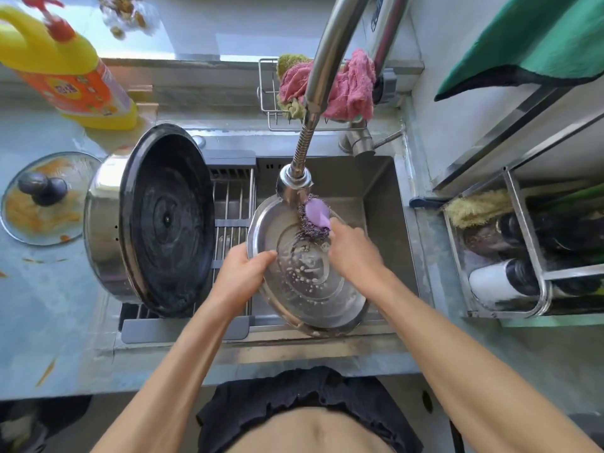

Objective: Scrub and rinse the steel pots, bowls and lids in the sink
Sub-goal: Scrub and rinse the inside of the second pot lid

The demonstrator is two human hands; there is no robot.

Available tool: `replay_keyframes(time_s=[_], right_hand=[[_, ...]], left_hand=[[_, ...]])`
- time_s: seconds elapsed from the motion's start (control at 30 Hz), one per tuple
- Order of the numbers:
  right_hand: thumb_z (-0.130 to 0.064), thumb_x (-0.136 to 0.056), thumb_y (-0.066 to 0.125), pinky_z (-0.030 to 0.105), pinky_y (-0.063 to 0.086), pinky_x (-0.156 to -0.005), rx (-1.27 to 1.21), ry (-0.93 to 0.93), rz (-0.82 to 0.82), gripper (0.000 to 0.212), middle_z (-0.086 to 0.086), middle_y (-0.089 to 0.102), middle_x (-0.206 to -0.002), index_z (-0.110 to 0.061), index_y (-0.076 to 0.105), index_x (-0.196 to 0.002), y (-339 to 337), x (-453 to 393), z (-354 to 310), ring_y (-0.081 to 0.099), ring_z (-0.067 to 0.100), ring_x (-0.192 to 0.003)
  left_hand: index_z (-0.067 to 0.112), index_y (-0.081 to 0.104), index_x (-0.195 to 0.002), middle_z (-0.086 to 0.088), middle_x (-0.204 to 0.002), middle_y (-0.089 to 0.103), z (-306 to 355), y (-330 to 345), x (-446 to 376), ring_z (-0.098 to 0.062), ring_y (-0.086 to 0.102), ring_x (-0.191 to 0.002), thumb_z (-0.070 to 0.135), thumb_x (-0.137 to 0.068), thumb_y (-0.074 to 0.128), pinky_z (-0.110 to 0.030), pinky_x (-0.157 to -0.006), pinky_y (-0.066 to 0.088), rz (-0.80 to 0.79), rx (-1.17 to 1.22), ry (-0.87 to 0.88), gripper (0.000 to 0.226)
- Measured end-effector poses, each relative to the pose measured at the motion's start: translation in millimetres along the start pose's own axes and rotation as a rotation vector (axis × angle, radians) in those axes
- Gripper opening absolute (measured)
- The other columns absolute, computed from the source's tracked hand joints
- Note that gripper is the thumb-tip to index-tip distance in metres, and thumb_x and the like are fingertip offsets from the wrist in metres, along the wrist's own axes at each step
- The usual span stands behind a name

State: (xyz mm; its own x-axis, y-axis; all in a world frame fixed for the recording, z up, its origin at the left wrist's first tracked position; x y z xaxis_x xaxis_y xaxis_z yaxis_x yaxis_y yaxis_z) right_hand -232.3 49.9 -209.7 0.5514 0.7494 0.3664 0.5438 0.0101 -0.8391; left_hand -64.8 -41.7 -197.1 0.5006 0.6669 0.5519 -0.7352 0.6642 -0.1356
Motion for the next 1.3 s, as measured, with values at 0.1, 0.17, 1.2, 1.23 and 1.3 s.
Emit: replay_keyframes(time_s=[0.1,0.17,1.2,1.23,1.3], right_hand=[[-0.011,-0.094,0.041,0.041,0.048,-0.058,-0.033,-0.154,-0.065,0.038,0.011,0.063,-0.087,-0.024,0.044,-0.13,14,19,-25,0.058,0.034,-0.073],[-0.011,-0.093,0.039,0.041,0.051,-0.06,-0.03,-0.128,0.015,0.043,0.009,0.065,-0.093,-0.031,0.043,-0.131,12,9,-15,0.059,0.033,-0.072],[-0.005,-0.094,0.037,0.037,0.037,-0.063,0.163,0.029,0.039,0.044,0.013,0.058,-0.092,-0.019,0.038,-0.136,-9,5,27,0.06,0.036,-0.08],[-0.004,-0.094,0.037,0.037,0.037,-0.064,0.156,0.071,0.027,0.044,0.014,0.06,-0.095,-0.018,0.039,-0.136,-9,4,29,0.062,0.038,-0.086],[-0.006,-0.096,0.037,0.037,0.036,-0.063,0.129,-0.028,-0.077,0.044,0.012,0.056,-0.094,-0.023,0.038,-0.136,3,20,16,0.061,0.036,-0.086]], left_hand=[[0.008,0.073,-0.091,-0.007,-0.079,0.078,-4,-4,-5,-0.024,0.075,-0.08,0.001,-0.096,0.058,-0.033,-0.071,0.059,0.021,0.058,-0.036,0.017],[0.006,0.073,-0.093,-0.006,-0.079,0.077,-5,-6,-8,-0.022,0.075,-0.078,0.001,-0.095,0.059,-0.029,-0.068,0.058,0.016,0.059,-0.052,0.015],[0.016,0.071,-0.084,0.008,-0.067,0.074,0,-10,4,-0.003,0.071,-0.065,-0.001,-0.094,0.059,-0.018,-0.057,0.052,0.167,0.039,0.075,0.022],[0.016,0.071,-0.084,0.008,-0.067,0.074,-1,-10,5,-0.002,0.07,-0.064,0.0,-0.095,0.059,-0.016,-0.056,0.051,0.174,0.032,0.078,0.022],[0.016,0.071,-0.084,0.006,-0.068,0.074,-2,-11,5,-0.002,0.071,-0.064,0.0,-0.095,0.059,-0.015,-0.055,0.052,0.197,0.043,0.078,0.023]])
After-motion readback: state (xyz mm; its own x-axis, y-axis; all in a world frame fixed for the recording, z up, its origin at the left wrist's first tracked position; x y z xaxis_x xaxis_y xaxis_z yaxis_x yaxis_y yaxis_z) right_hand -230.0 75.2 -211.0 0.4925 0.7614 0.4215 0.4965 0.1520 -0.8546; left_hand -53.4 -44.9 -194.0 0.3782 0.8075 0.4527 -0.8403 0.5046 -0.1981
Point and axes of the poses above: each hand's wrist, its own x-axis away from the middle knuckle, its own y-axis out of the palm, z = x × y, the point moved 2 cm from there along -x, towards the middle knuckle
